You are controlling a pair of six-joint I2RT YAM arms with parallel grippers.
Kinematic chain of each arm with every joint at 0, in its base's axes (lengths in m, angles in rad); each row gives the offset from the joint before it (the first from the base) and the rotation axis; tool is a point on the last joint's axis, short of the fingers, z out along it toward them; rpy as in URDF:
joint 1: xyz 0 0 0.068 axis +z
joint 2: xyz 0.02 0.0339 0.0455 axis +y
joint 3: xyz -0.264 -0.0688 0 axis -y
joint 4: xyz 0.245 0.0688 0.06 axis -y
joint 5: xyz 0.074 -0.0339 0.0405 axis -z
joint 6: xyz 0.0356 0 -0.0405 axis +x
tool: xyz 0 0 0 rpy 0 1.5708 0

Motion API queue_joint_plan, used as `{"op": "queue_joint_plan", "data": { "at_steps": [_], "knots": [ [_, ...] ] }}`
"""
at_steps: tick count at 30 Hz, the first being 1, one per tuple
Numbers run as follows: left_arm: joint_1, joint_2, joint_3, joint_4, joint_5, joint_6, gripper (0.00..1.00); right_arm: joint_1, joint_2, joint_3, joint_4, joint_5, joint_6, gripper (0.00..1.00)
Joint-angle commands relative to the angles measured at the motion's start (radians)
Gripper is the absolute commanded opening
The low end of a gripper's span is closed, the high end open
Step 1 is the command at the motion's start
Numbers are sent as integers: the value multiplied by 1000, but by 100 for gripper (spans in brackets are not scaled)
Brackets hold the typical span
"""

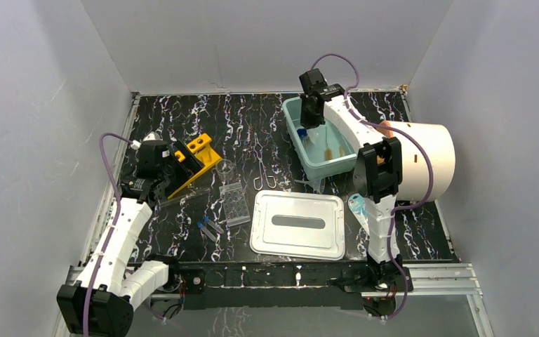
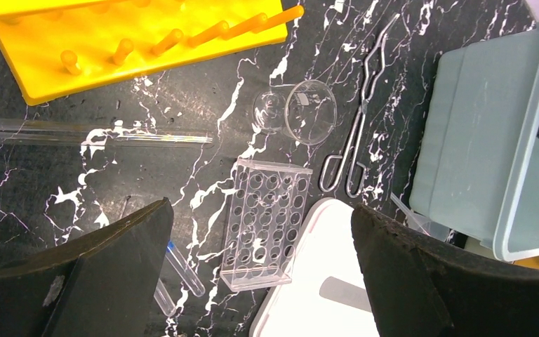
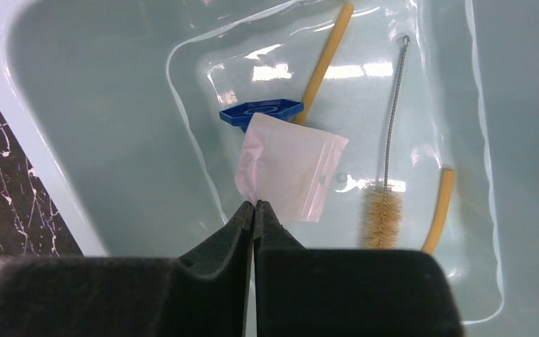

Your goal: Organize the chemistry lab equipment

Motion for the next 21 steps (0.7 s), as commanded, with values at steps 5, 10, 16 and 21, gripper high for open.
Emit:
{"op": "queue_joint_plan", "data": {
  "at_steps": [5, 10, 16, 21],
  "knots": [
    [-3, 36, 55, -13, -30, 18, 98, -5, 17, 110, 63, -105, -13, 25],
    [-3, 38, 63, -15, -38, 27, 98, -6, -13, 140, 72, -129, -20, 34],
    [-3, 32, 69, -13, -40, 34, 98, -7, -87, 131, 65, -125, -58, 39],
    [-3, 16, 80, -14, -36, 47, 98, -1, -196, 32, 117, -276, -147, 47]
  ]
}}
